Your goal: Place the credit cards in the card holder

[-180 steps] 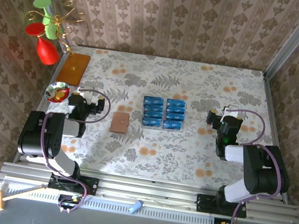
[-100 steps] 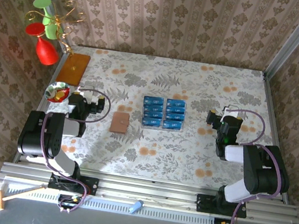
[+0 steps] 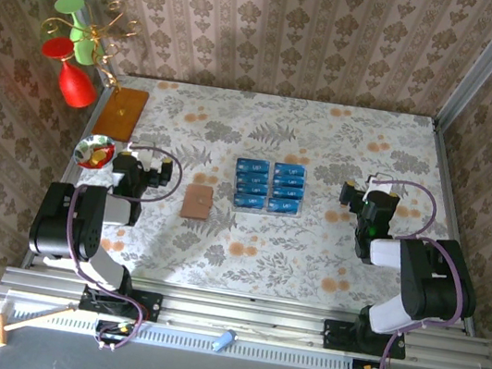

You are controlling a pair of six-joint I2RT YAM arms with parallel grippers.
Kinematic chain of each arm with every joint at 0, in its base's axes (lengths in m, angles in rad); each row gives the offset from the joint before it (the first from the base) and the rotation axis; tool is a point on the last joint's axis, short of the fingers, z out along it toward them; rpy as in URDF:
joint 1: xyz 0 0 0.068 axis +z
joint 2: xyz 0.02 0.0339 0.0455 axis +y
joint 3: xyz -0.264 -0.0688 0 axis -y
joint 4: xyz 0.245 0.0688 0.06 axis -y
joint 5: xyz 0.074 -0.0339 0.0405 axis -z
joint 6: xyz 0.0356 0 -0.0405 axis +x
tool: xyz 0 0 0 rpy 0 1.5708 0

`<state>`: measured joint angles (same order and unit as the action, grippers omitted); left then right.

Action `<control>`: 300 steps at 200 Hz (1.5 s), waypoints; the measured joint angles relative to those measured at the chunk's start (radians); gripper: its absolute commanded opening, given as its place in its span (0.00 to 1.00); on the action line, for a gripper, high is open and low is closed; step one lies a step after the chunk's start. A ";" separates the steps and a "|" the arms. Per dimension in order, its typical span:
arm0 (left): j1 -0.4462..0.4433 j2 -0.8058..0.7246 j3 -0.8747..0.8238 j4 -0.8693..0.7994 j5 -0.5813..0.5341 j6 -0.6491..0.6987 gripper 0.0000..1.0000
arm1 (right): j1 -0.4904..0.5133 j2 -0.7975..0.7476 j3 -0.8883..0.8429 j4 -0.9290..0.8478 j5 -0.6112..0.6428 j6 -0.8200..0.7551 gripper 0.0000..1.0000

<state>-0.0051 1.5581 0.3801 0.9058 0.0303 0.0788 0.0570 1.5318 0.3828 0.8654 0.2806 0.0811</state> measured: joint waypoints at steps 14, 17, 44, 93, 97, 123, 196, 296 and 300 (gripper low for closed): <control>0.000 0.000 0.000 0.000 0.000 0.000 1.00 | 0.000 0.000 0.000 0.000 0.000 0.000 1.00; 0.000 0.000 0.000 0.000 0.000 0.000 1.00 | 0.000 0.000 0.000 0.000 0.000 0.000 1.00; 0.000 0.000 0.000 0.000 0.000 0.000 1.00 | 0.000 0.000 0.000 0.000 0.000 0.000 1.00; 0.000 0.000 0.000 0.000 0.000 0.000 1.00 | 0.000 0.000 0.000 0.000 0.000 0.000 1.00; 0.000 0.000 0.000 0.000 0.000 0.000 1.00 | 0.000 0.000 0.000 0.000 0.000 0.000 1.00; -0.001 -0.003 0.000 -0.002 -0.019 -0.003 1.00 | 0.000 -0.016 0.000 -0.013 -0.005 -0.002 1.00; -0.030 -0.174 0.058 -0.208 -0.105 -0.007 1.00 | 0.001 -0.288 0.220 -0.460 0.044 0.082 1.00; -0.141 -0.426 0.330 -0.809 -0.073 -0.290 1.00 | -0.007 -0.335 0.374 -1.026 -0.131 0.420 1.00; -0.154 -0.434 0.330 -0.823 -0.069 -0.299 1.00 | -0.006 -0.335 0.374 -1.034 -0.146 0.422 1.00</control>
<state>-0.1589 1.1244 0.7101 0.0830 -0.0383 -0.2199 0.0505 1.1965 0.7570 -0.1688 0.1341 0.5030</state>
